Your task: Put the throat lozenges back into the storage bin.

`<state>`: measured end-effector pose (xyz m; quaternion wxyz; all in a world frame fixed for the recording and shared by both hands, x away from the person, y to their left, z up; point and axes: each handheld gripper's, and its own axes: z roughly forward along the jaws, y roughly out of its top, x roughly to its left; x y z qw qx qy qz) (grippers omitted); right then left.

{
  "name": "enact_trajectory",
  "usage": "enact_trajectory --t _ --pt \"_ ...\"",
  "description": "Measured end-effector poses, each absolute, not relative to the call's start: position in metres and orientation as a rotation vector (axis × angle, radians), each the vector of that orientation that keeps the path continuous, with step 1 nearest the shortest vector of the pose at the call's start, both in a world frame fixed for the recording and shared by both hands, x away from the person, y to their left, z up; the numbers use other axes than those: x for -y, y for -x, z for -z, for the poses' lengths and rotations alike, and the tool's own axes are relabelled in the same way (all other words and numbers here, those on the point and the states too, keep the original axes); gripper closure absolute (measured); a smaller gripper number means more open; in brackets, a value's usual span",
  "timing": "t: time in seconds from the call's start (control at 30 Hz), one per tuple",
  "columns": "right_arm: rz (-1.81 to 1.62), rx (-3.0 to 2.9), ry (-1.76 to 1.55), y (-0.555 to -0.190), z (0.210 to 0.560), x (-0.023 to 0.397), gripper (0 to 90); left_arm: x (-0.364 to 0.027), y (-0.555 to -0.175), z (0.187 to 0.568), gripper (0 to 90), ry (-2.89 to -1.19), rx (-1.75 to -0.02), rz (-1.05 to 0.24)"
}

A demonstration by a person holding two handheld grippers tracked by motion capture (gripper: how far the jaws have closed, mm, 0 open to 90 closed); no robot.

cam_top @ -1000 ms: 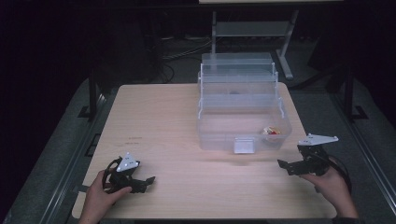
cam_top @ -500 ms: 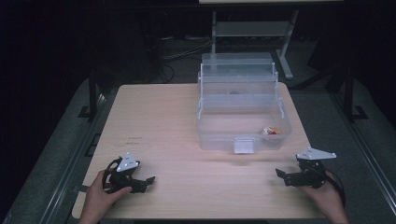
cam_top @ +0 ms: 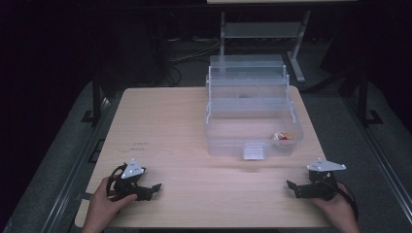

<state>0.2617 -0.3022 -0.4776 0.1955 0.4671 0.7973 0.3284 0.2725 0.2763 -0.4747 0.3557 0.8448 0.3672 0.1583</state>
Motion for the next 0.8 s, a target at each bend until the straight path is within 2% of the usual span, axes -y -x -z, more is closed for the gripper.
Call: enact_trajectory --t 0.8 --pt "-0.94 -2.246 -1.339 -0.2633 0.4837 0.3055 0.6 -0.2762 -0.2725 0.4747 10.7 -2.183 -0.949 -0.409"
